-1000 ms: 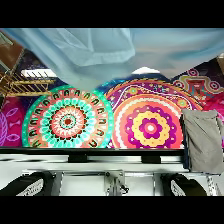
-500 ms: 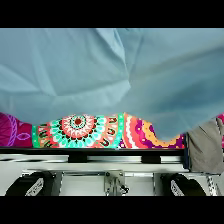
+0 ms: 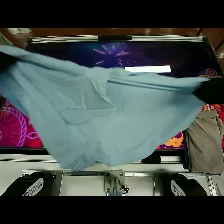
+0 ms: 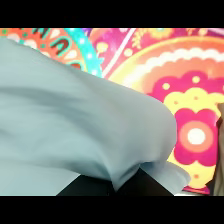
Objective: Fold the shirts.
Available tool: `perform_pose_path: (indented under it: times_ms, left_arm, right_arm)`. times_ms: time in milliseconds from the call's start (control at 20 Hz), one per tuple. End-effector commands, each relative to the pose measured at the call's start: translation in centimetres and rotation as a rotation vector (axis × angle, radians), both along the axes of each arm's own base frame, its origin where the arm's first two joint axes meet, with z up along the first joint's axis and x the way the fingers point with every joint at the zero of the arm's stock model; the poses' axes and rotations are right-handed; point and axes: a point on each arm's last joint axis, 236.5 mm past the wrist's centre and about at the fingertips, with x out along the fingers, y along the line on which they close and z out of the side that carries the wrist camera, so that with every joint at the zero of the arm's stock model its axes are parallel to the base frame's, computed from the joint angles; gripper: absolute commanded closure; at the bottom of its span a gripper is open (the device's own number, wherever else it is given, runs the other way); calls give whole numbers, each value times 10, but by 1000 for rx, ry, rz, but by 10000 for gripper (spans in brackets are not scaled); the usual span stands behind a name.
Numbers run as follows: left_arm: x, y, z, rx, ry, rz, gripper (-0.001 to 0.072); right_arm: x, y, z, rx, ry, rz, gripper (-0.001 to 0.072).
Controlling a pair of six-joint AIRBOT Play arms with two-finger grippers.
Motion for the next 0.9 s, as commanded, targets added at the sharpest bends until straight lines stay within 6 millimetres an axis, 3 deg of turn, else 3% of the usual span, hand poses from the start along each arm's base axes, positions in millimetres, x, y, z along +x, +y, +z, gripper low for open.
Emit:
perform_pose_path:
  times_ms: [0, 150, 250, 350, 400, 450, 500, 550, 650, 750, 800, 850]
  left_arm:
    - [64, 12, -111, -6, 230, 61, 661]
    - [136, 19, -164, -57, 270, 130, 660]
    - [167, 24, -201, -71, 308, 165, 660]
    - [178, 25, -241, -69, 382, 174, 660]
    - [180, 24, -257, -72, 418, 174, 654]
    - [180, 23, -269, -76, 450, 170, 525]
    - [180, 24, -275, -75, 465, 170, 263]
    - [180, 28, -275, -76, 471, 175, 79]
    - [173, 44, -264, -75, 501, 170, 75]
    - [157, 68, -250, -73, 559, 158, 80]
    - [144, 79, -246, -71, 605, 147, 144]
    - [127, 90, -246, -72, 666, 139, 375]
  right_arm:
    - [78, 6, -110, 79, 67, -73, 645]
    - [160, 22, -157, 229, 2, -154, 644]
    - [191, 31, -190, 339, 19, -234, 626]
    - [203, 43, -218, 426, 73, -276, 419]
    - [204, 46, -227, 443, 94, -277, 299]
    - [203, 47, -230, 435, 100, -262, 245]
    - [201, 45, -228, 423, 98, -247, 245]
    - [197, 40, -222, 416, 96, -236, 245]
    - [180, 15, -203, 388, 107, -236, 245]
    - [150, -21, -191, 300, 149, -243, 245]
    - [131, -38, -191, 249, 196, -249, 245]
    - [107, -51, -193, 210, 269, -250, 245]
